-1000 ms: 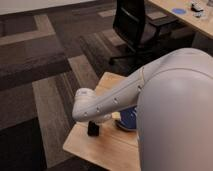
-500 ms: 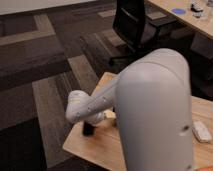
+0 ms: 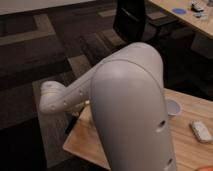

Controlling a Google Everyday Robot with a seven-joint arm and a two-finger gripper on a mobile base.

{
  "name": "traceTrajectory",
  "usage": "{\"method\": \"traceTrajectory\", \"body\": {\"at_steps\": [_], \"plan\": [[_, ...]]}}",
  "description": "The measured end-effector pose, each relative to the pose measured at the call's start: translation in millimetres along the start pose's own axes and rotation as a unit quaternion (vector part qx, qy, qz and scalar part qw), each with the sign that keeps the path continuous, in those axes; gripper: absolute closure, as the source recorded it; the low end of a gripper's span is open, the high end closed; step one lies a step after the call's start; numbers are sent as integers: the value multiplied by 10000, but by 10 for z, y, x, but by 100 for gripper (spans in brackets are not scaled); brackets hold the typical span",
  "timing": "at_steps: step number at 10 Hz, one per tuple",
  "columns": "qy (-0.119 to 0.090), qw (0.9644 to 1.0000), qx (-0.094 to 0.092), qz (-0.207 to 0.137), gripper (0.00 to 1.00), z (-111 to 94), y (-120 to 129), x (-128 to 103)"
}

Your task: Push the ceramic bowl across the table

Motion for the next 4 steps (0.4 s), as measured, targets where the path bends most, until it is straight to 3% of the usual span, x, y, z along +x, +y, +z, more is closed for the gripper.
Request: {"method": "traceTrajectory", "body": {"at_steps": [1,2,4], "plan": [[-48,9998,-30,179,35,-66,-160,4],[-8,9988,-176,450,35,-68,-311,104],[-23,9987,-236,458,35,-86,-278,107]]}}
